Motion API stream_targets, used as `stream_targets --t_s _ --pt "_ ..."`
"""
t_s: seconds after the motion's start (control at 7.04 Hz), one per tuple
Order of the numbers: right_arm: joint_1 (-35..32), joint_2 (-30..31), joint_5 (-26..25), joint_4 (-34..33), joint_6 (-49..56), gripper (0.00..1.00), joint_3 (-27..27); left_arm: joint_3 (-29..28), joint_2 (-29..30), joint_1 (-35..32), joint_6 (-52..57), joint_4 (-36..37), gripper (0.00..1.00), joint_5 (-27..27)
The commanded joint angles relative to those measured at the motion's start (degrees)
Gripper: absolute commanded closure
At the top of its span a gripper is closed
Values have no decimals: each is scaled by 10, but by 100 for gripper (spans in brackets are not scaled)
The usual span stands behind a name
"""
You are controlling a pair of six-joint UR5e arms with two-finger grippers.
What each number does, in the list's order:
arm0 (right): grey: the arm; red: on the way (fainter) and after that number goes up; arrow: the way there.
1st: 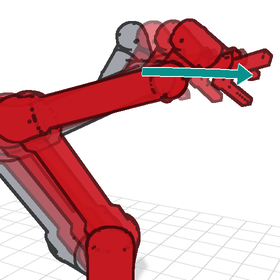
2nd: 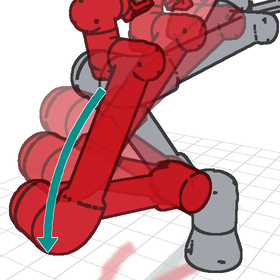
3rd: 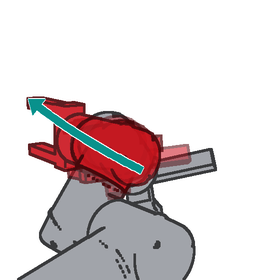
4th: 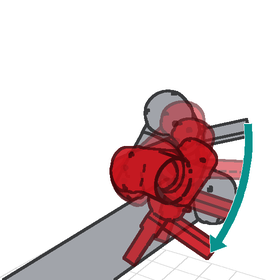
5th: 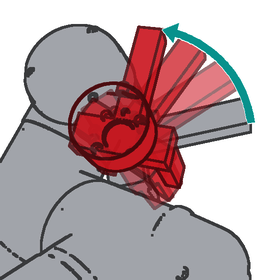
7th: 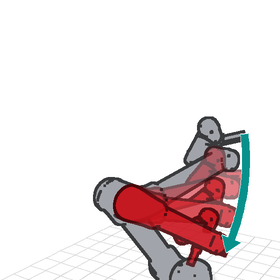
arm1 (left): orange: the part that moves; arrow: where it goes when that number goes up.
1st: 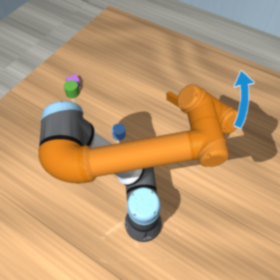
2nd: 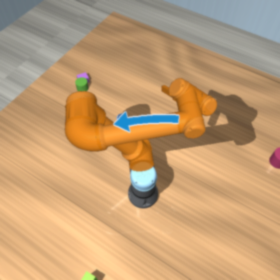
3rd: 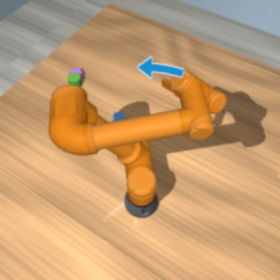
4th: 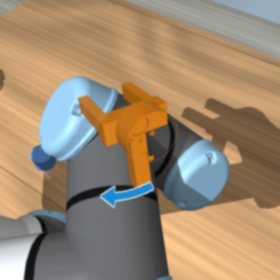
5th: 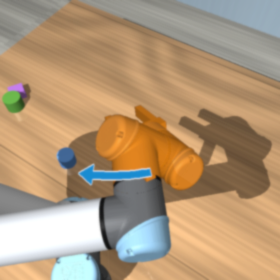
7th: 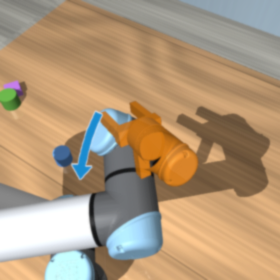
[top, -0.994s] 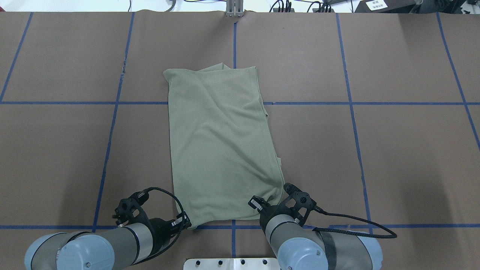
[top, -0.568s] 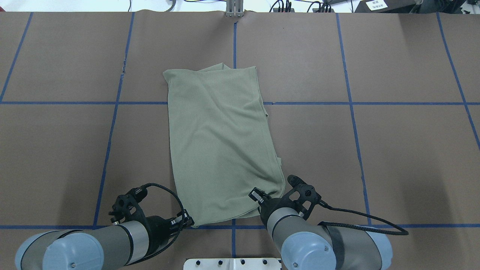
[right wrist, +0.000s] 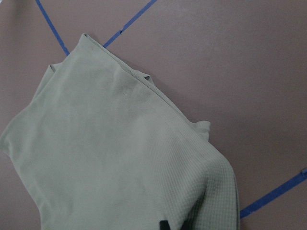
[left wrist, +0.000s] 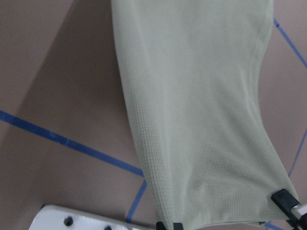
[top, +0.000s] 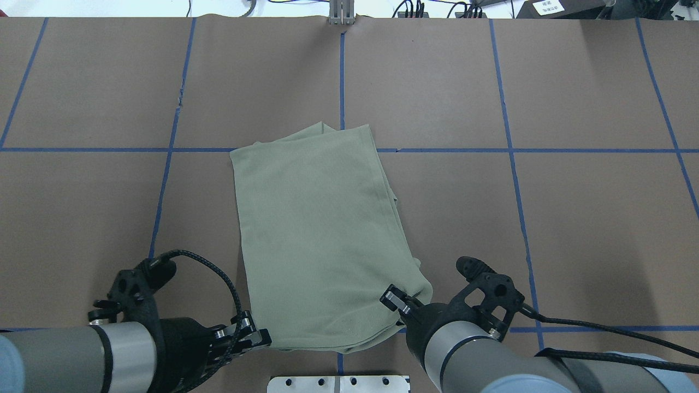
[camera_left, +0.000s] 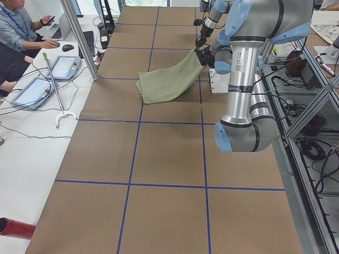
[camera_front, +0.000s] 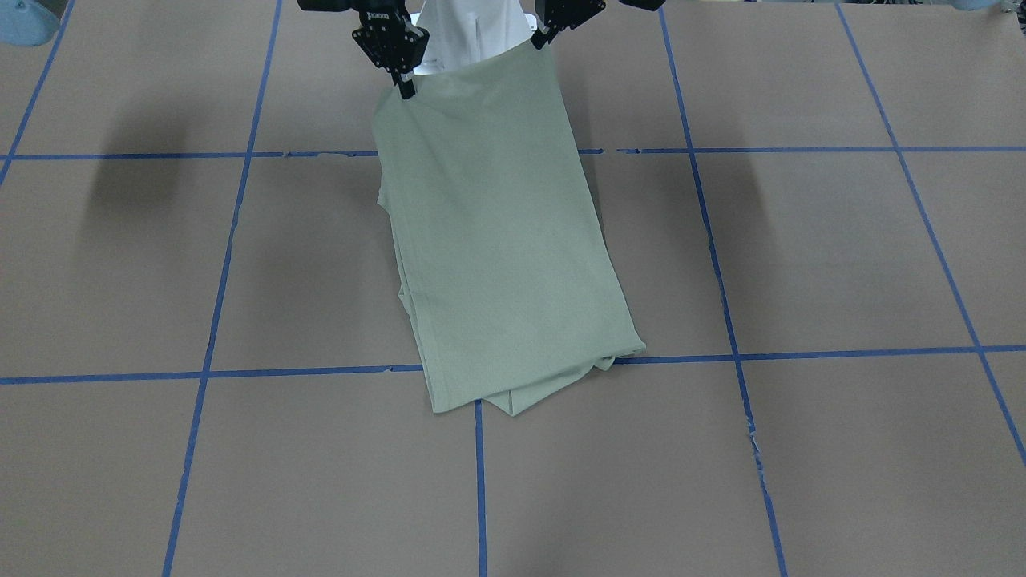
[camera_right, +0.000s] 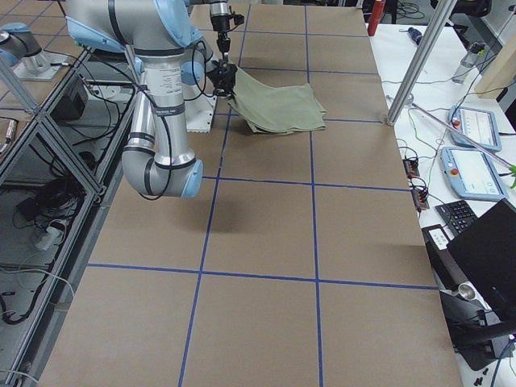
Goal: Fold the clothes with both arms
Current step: 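Lift the near edge with both grippers and carry it away from the robot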
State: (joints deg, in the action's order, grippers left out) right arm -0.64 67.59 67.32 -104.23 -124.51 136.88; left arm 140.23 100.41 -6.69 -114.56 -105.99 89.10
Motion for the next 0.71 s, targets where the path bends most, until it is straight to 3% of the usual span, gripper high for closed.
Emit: stream_targets --t_s 0.0,0.28,0.43,0.57 --pt "6 -42 5 -66 3 100 24 28 12 -24 6 47 100 32" --pt "-62 -105 8 -49 56 100 -68 -29 31 -79 74 49 100 34" --pt "-109 -121 26 -11 71 100 -127 -82 46 -114 105 47 100 31" --pt "-154 -122 69 69 93 100 -200 -147 85 -158 150 45 100 34"
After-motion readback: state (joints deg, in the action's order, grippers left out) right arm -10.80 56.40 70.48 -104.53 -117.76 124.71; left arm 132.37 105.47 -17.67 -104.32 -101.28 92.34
